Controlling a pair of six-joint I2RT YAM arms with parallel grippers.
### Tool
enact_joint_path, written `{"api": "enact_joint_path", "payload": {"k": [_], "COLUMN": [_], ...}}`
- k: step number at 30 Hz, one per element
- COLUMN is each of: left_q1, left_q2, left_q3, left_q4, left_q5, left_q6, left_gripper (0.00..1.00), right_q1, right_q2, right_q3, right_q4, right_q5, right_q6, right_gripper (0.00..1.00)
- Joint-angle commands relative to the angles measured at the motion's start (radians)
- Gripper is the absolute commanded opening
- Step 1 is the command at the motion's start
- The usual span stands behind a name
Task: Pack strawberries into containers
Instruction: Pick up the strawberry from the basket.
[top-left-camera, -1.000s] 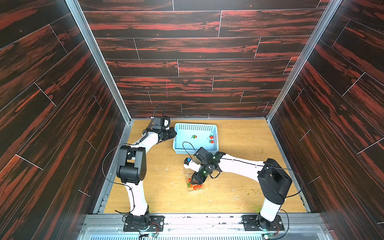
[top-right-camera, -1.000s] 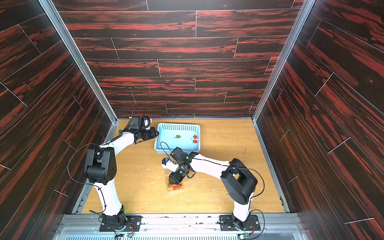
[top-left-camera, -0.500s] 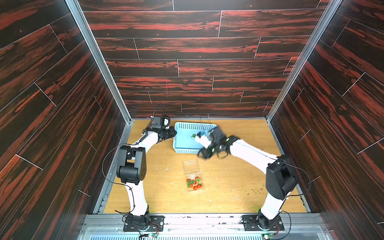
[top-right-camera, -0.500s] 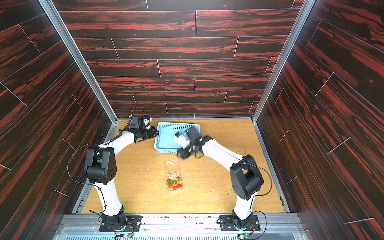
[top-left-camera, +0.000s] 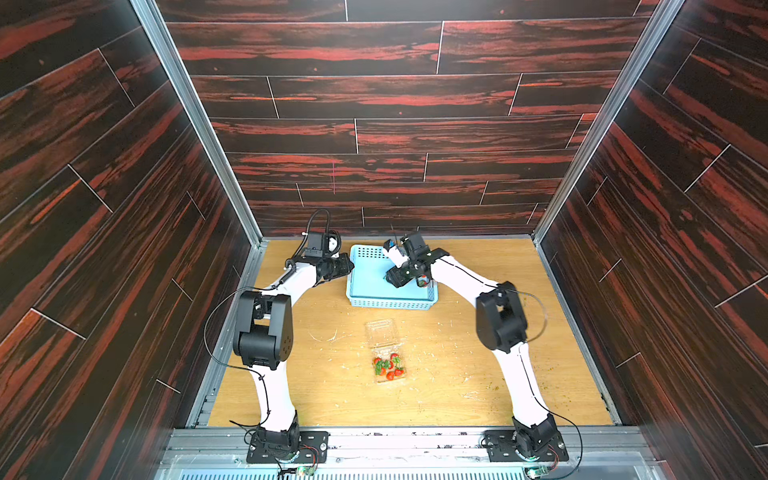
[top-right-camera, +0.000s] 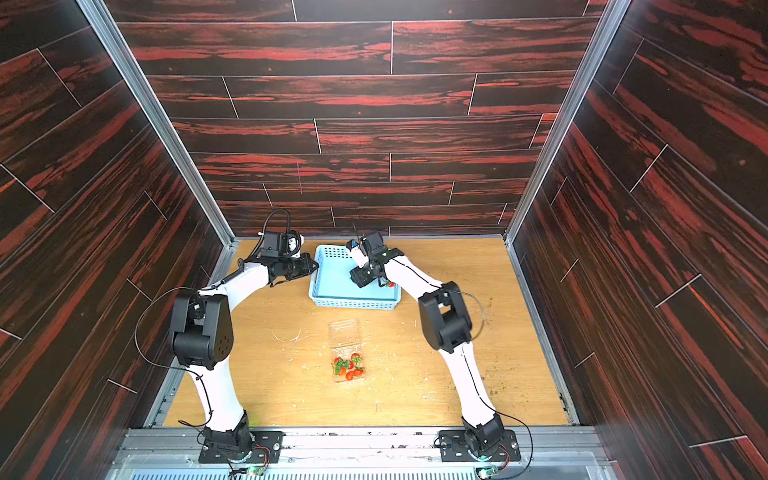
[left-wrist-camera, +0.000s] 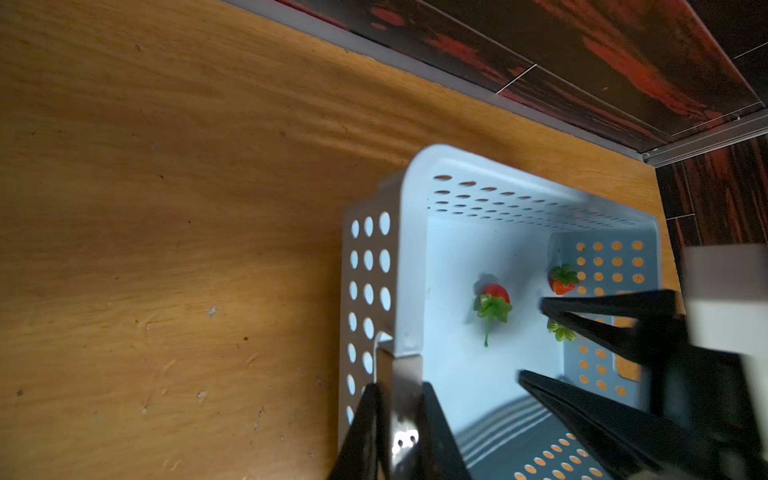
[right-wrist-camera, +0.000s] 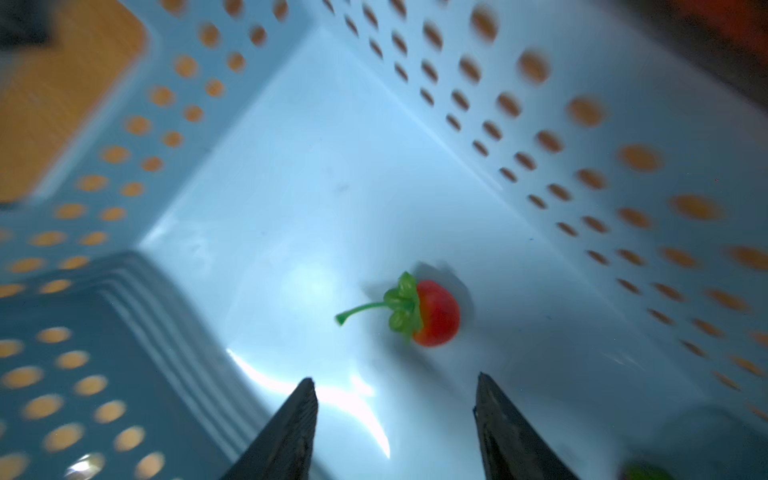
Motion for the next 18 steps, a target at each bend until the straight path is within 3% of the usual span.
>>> {"api": "enact_joint_path", "payload": {"k": [1,11,18], "left_q1": [-0.005,-0.005,-0.005], "left_q2": [-0.049,-0.058,-0.066], "left_q3": [0.004,0.001,0.001], "left_q4": [0.007,0.000,-0.010], "left_q5": [0.030,0.032,0.024], "left_q6": [-0.003,0.003,0.010], "left_gripper": [0.00,0.00,0.00], "right_q1": [0.000,-0.001,0.000], "right_q2": [0.023,0.107,0.123], "right_q3": [0.056,0.148,0.135], "right_q4": [-0.034,-0.073,-0.075], "right_q5": [-0.019,-0.005,-0.014], "right_q6": [-0.013,-0.039,-0.033], "right_gripper": [0.65,0.66,0.58]}}
